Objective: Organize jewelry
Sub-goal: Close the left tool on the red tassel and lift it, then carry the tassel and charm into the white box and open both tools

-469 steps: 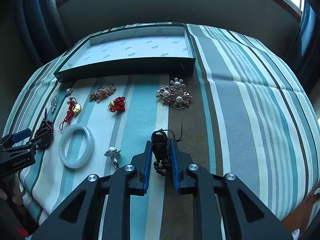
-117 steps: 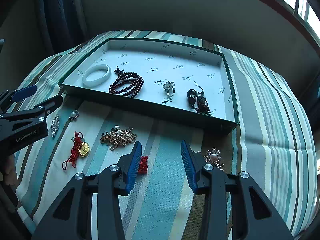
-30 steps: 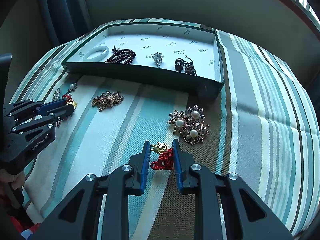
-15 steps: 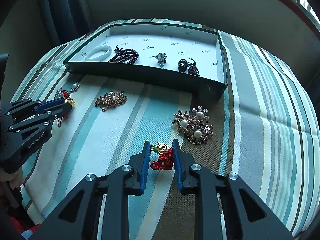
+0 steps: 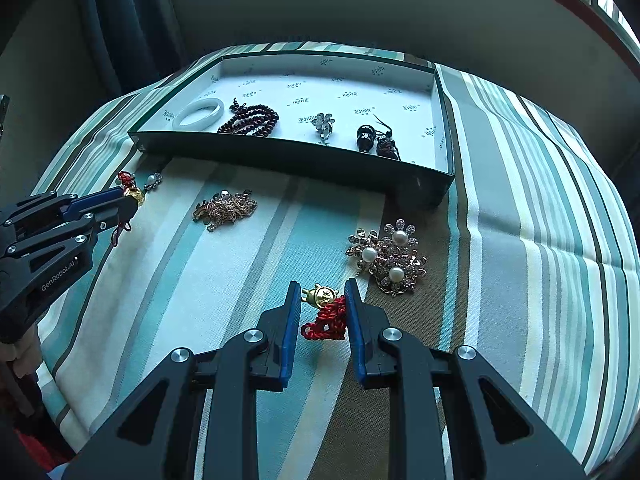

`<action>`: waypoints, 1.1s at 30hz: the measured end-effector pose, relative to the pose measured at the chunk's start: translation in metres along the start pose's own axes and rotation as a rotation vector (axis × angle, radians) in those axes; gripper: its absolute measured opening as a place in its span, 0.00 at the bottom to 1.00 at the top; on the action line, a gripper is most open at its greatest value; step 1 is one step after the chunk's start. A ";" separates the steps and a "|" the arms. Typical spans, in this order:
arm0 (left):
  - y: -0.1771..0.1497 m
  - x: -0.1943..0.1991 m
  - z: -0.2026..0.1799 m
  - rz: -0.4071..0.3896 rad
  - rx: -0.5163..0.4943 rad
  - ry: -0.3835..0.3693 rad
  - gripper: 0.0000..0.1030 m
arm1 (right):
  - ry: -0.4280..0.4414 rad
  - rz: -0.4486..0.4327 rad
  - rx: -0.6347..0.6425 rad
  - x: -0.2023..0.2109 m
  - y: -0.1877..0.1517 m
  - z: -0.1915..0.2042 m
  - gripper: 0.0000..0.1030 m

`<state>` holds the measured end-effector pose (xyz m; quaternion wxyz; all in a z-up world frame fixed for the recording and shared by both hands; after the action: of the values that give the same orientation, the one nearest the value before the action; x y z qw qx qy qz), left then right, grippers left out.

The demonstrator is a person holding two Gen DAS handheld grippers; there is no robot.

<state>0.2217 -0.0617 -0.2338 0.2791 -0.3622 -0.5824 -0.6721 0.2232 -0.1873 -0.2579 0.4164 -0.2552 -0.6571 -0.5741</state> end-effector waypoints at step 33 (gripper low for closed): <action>0.154 -0.037 -0.023 -0.189 -0.012 -0.034 0.14 | -0.068 -0.183 -0.039 -0.020 0.145 -0.040 0.22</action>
<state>0.3620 -0.1120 -0.1754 0.2021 -0.3187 -0.6147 -0.6927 0.3619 -0.1928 -0.1964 0.3347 -0.2216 -0.6802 -0.6134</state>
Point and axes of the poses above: each gripper's, at about its wrist camera, not at the fingertips, and x roughly against the way its jaws point, z to its left, y to its top, the point moved 10 cm from there along -x, roughly the way its jaws point, and after that the axes turned 2 degrees about x, right-handed, at the moved point
